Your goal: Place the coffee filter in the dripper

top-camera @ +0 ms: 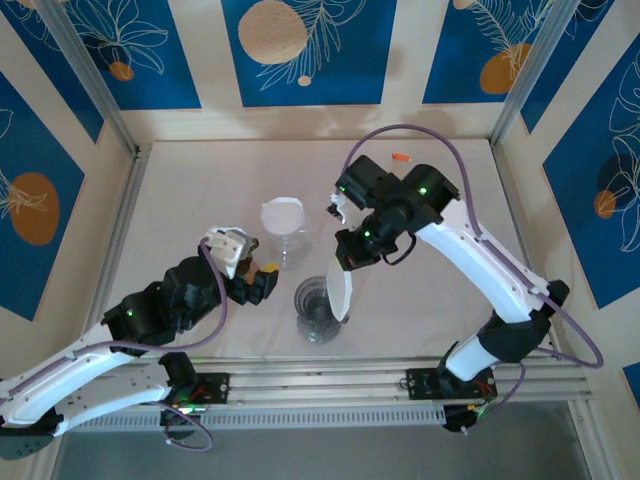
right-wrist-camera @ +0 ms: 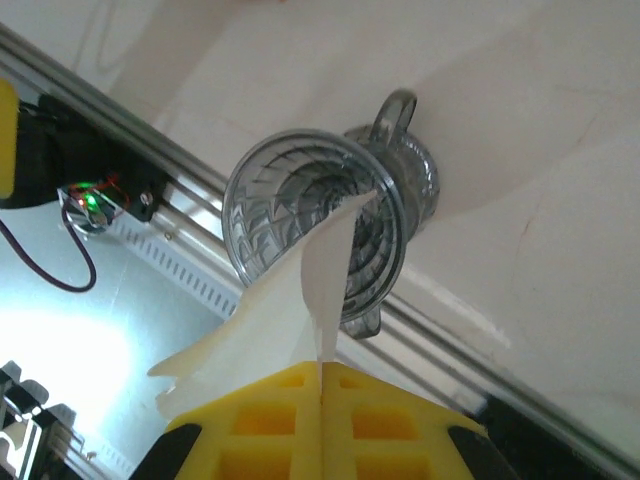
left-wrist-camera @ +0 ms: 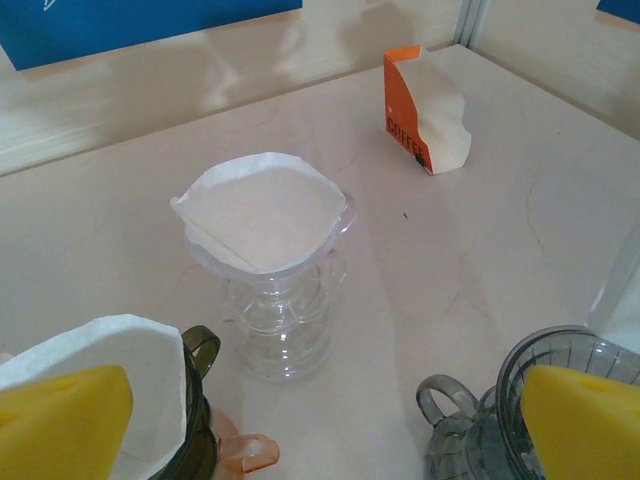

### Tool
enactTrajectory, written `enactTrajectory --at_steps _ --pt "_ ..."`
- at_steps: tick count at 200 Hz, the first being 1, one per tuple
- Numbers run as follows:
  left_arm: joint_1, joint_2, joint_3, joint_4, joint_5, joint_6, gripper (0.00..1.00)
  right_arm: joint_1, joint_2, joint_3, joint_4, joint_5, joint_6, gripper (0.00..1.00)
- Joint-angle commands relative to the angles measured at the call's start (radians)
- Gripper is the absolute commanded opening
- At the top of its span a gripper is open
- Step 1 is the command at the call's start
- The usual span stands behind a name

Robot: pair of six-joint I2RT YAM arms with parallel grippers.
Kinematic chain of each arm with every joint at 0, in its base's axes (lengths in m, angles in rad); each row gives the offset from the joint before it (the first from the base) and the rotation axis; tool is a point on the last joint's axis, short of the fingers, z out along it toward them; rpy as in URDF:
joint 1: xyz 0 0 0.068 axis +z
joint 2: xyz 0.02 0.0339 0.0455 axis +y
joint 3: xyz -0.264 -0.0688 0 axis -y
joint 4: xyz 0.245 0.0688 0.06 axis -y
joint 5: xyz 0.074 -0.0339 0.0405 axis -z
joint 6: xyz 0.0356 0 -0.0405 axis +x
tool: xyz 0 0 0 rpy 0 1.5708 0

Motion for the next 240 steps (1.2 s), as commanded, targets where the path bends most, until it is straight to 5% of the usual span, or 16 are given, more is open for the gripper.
enactTrajectory --at_steps 1,148,198,240 --pt "0.011 -0.017 0.017 -0.012 0.020 -0.014 1.00 0.029 0.036 0.066 -0.142 -0.032 0.025 0.00" --pt "0.011 -0.019 -0.006 -0.003 0.073 -0.030 1.00 0.048 0.153 -0.079 0.038 -0.026 0.074 0.03" --pt "0.011 -0.007 -0.008 -0.005 0.088 -0.032 1.00 0.046 0.156 -0.103 0.077 0.002 0.082 0.13" --pt "0.011 0.003 -0.011 -0.003 0.098 -0.044 1.00 0.046 0.115 -0.108 0.091 0.045 0.092 0.34"
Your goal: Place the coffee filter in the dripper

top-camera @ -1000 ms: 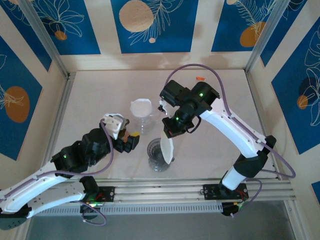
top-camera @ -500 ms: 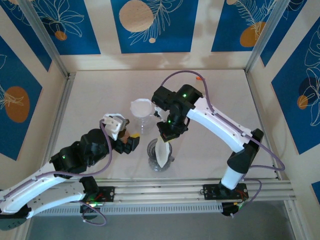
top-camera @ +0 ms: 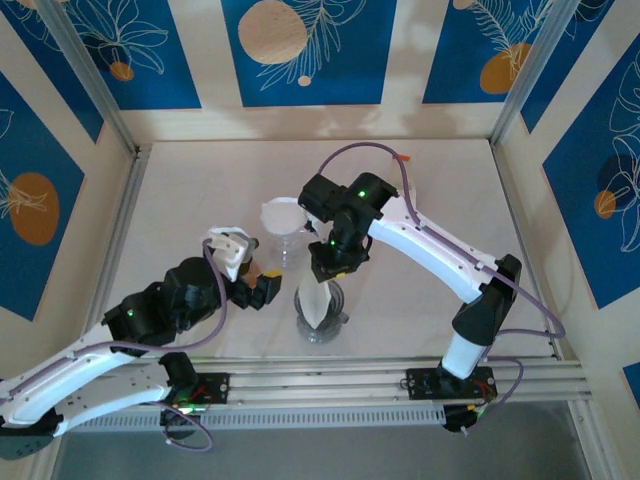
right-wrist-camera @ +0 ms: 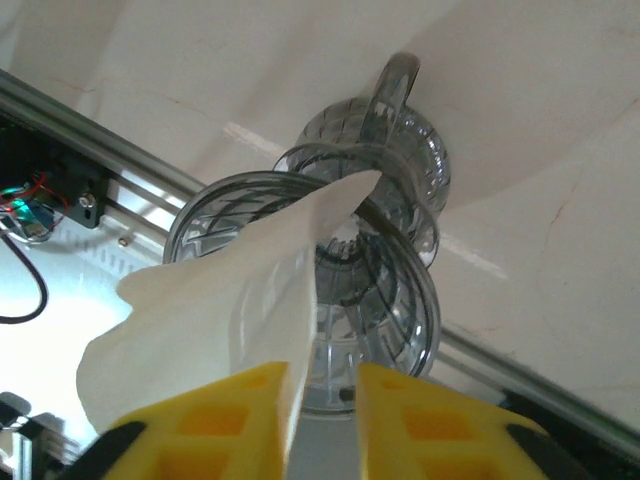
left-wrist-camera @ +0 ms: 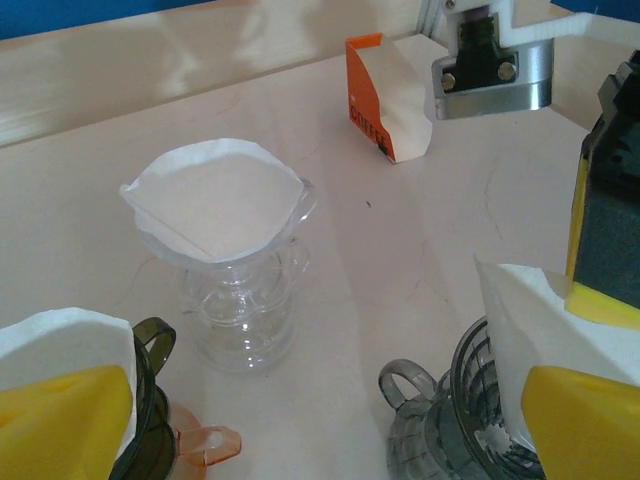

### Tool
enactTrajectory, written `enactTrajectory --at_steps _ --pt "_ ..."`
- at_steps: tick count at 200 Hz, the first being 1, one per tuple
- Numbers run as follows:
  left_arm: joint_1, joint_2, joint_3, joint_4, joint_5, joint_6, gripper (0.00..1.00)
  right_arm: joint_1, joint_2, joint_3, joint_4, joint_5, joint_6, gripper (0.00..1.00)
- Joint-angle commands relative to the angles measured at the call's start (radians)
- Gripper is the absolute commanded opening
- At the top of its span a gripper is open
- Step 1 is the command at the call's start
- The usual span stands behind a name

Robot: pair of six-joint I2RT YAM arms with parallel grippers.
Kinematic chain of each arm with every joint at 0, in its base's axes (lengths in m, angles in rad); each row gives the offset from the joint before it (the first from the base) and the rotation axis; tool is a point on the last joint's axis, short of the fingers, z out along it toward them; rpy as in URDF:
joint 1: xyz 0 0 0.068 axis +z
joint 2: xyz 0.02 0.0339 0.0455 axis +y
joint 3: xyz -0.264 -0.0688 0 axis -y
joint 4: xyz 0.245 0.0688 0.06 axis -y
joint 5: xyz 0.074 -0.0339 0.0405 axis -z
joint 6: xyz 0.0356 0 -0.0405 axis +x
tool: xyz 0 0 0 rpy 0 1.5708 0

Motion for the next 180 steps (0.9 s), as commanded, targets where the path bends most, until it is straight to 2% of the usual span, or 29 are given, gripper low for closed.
enactTrajectory --at_steps 1,34,81,104,130,180 --pt "0.011 0.002 -0.006 0.000 0.019 -0.023 1.00 0.002 -0.037 -0.011 0.005 0.028 0.015 0.34" --pt "0.011 0.012 -0.002 -0.002 0.024 -0.029 1.00 0.008 -0.110 -0.026 0.041 0.106 0.013 0.42" --pt "0.011 0.024 0.003 0.000 0.021 -0.033 1.00 0.083 -0.311 -0.213 0.302 0.212 0.008 0.53" --pt "0.011 0.029 0.004 0.002 0.021 -0.035 1.00 0.108 -0.308 -0.248 0.305 0.242 0.036 0.55" --pt "0.011 0.036 0.007 -0.003 0.015 -0.035 1.00 0.168 -0.297 -0.284 0.385 0.262 0.031 0.57" --pt "0.011 0.005 0.037 -0.075 -0.076 -0.039 0.99 0.232 -0.227 -0.219 0.383 0.370 0.041 0.61"
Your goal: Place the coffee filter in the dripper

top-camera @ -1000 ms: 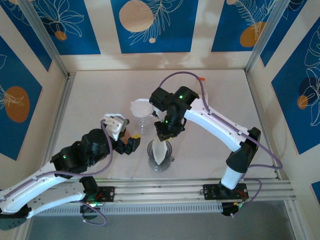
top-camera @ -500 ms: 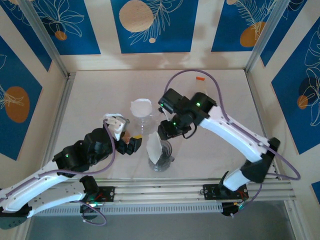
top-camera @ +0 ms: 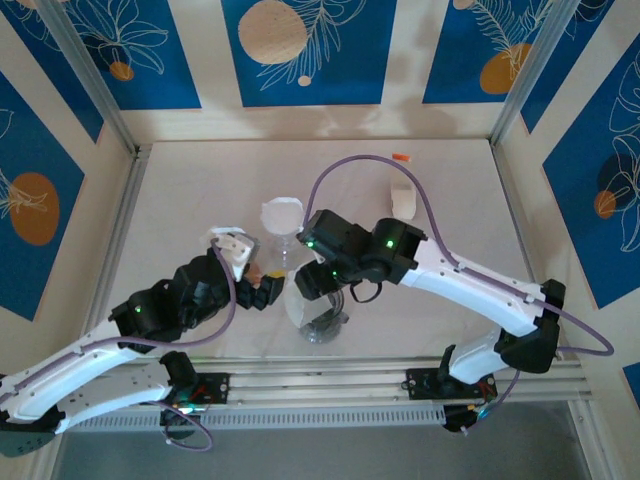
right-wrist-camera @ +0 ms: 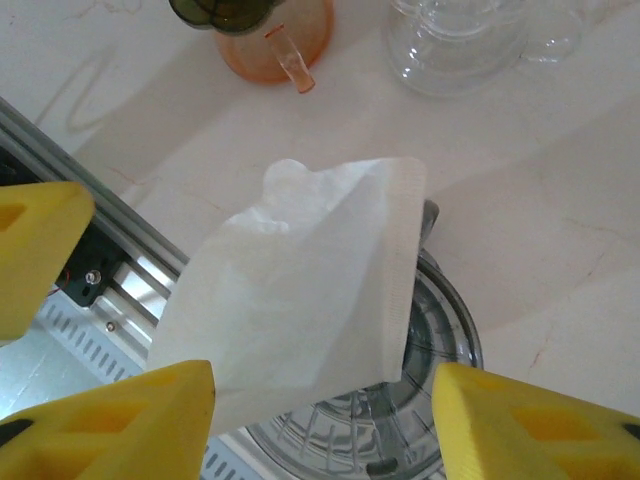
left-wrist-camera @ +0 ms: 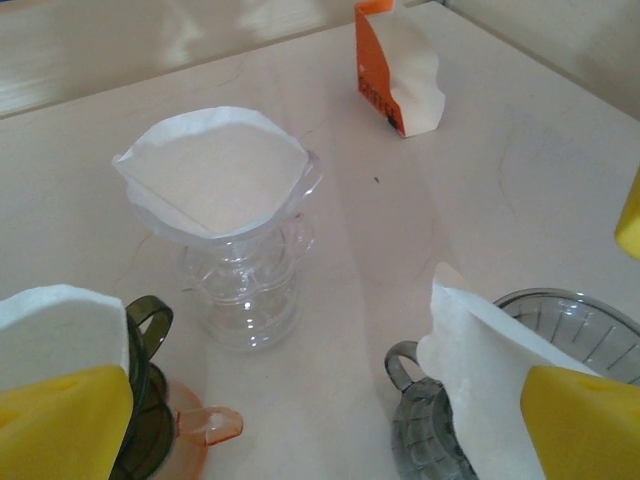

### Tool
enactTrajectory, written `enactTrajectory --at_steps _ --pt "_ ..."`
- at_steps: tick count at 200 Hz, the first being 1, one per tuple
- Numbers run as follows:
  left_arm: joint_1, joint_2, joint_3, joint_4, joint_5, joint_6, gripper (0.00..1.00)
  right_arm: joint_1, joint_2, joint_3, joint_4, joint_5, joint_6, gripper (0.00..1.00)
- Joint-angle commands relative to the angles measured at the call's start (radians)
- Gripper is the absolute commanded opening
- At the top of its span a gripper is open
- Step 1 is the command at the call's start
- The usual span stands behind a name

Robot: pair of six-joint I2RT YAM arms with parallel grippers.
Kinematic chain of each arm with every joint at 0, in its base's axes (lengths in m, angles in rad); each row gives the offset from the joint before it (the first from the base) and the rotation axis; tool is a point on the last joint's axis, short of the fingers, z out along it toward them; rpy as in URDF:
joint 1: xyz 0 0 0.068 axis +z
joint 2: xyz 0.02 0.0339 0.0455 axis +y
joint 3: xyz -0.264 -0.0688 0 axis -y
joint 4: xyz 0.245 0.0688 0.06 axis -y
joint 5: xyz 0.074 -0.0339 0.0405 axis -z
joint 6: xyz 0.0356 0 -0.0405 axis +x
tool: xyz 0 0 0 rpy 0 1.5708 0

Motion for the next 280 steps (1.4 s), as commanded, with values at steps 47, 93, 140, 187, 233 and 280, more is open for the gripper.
enactTrajectory --at_steps 47,93,140,187,233,280 --pt "0.011 -0.080 0.025 -0.063 -0.084 -0.021 1.00 0.039 0.129 0.120 -0.068 0.074 0.036 0.60" --pt "0.011 -0.087 0.025 -0.073 -0.081 -0.021 0.99 0.038 0.157 0.127 -0.119 0.050 0.043 0.46" --pt "0.011 -0.077 0.030 -0.066 -0.075 -0.018 0.99 0.037 0.141 0.117 -0.136 0.073 0.031 0.21" --pt "0.012 -0.048 0.034 -0.050 -0.043 -0.023 0.99 0.032 0.095 0.074 -0.099 0.124 -0.002 0.01" --pt "0.012 -0.017 0.043 -0.032 -0.010 -0.035 0.99 0.001 0.015 -0.016 -0.044 0.131 -0.041 0.00" --pt "0.012 -0.001 0.034 0.009 0.027 -0.051 0.99 -0.010 -0.052 -0.147 0.075 0.109 -0.042 0.00"
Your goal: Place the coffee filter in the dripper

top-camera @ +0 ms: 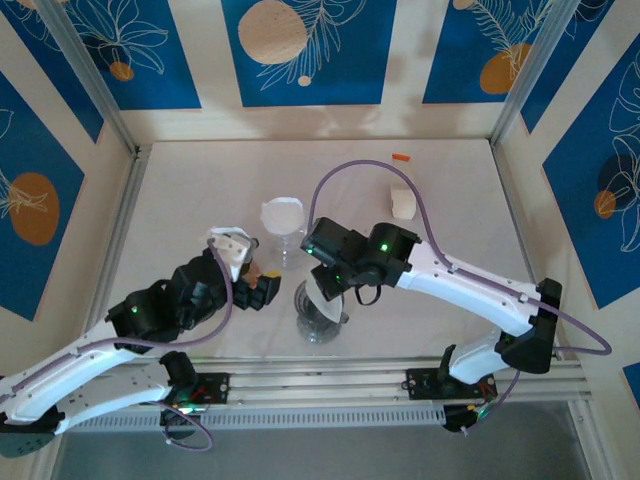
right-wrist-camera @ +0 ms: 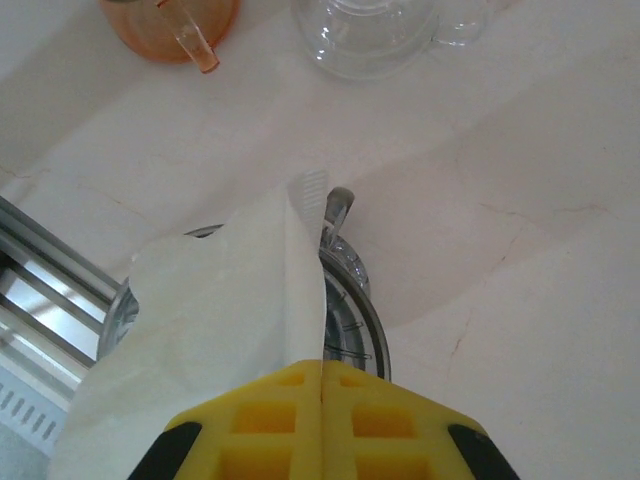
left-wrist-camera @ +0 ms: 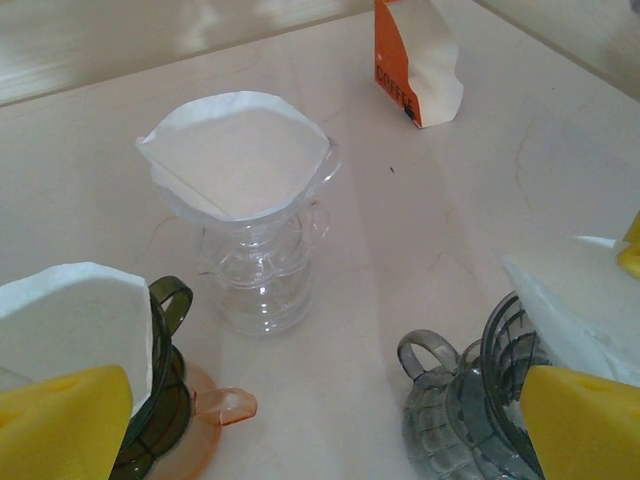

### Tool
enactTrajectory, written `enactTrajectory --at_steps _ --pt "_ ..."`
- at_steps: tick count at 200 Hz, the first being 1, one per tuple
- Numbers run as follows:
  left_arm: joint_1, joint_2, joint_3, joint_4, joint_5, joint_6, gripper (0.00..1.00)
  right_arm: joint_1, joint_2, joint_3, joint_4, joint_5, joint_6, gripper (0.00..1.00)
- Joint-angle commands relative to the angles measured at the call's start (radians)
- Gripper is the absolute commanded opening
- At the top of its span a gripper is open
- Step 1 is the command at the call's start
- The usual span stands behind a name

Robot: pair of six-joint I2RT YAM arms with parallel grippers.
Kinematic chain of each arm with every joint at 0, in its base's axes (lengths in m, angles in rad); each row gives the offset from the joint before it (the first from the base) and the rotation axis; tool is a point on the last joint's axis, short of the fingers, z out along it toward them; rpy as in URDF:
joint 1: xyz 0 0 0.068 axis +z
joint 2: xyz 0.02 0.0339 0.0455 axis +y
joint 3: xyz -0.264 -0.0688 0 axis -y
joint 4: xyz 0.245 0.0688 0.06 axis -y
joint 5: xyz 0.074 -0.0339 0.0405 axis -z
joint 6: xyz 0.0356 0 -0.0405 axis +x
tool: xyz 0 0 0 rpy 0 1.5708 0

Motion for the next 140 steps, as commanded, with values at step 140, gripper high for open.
enactTrajectory --at_steps 140 --pt "0.068 0.125 0.038 0.085 0.300 -0.114 0.82 0.010 -0.050 -0.152 0.157 0.055 -0.037 0.00"
